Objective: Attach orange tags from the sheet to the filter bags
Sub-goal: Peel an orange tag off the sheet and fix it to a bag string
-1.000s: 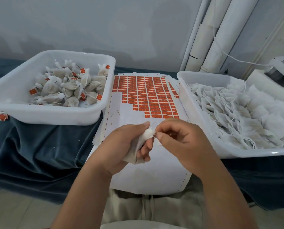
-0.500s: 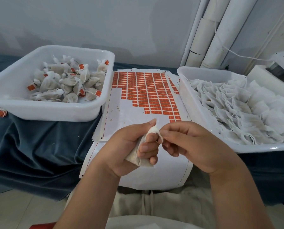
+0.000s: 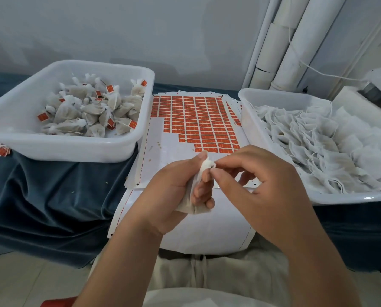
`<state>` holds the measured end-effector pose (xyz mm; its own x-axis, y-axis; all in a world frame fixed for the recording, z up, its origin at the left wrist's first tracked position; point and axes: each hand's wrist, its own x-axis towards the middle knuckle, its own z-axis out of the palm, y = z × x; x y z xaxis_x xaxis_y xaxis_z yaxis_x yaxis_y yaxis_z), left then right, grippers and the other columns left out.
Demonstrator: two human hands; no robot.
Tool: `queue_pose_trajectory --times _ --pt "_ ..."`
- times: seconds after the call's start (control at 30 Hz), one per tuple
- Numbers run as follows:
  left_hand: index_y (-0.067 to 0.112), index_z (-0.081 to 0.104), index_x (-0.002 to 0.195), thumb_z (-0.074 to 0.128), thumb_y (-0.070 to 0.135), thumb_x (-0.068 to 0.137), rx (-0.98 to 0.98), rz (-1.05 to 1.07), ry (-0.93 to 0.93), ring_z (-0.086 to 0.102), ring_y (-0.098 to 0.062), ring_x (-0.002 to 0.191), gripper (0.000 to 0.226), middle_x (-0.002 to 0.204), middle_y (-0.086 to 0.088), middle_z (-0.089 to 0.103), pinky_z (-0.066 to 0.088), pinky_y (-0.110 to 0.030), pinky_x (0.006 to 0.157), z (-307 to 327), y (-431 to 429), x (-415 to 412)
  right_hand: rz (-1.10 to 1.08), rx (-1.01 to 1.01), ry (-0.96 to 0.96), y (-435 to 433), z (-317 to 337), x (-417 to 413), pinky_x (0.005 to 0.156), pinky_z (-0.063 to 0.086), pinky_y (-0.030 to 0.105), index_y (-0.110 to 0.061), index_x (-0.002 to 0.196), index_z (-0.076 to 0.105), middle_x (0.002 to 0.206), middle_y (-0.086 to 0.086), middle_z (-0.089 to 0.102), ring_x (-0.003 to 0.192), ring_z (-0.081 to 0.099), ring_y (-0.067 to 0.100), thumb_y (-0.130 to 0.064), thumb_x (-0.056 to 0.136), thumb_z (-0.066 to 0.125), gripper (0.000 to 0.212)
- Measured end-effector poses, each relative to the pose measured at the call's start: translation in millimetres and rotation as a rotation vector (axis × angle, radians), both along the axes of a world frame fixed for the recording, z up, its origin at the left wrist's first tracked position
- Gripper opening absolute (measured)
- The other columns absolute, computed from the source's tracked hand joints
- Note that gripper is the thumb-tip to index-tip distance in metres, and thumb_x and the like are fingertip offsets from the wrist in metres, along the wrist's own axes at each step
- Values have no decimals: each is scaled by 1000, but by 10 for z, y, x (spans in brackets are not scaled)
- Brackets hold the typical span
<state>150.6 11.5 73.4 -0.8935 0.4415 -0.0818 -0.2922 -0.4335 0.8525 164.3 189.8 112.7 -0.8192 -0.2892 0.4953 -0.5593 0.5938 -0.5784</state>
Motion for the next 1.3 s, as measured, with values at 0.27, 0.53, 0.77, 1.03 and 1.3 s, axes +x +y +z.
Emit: queue_pose_trajectory --times 0.27,0.53,0.77,1.03,1.3 --pt "21 65 64 54 51 100 -127 76 24 50 -11 50 48 55 2 52 53 -32 69 13 14 4 -15 -148 -227 16 -26 -23 72 51 13 -33 90 76 88 -19 73 87 69 6 -24 95 70 13" --pt "20 65 63 52 53 98 -197 170 57 52 -14 54 50 57 0 53 54 -34 73 55 61 28 49 -231 -482 37 -49 -58 69 51 15 -34 88 75 84 -12 74 79 69 4 -36 102 57 23" --pt "30 67 61 42 58 103 -375 341 214 60 -9 65 57 64 3 60 59 -34 80 84 96 51 -80 -85 -37 -78 -60 -13 73 50 12 -27 92 77 87 -17 71 90 67 8 -32 98 65 14" --pt "35 71 69 42 67 96 -352 524 356 63 -8 69 51 71 6 67 57 -29 70 -12 177 4 -171 140 29 -138 -96 -5 67 44 13 -25 97 63 90 -15 62 81 60 5 -42 105 40 30" --pt "28 66 60 52 70 88 -195 450 166 61 -13 62 53 64 2 61 54 -36 74 36 157 22 1 -377 -270 -108 -27 -53 63 51 14 -26 83 71 80 -9 72 73 69 8 -27 97 52 23"
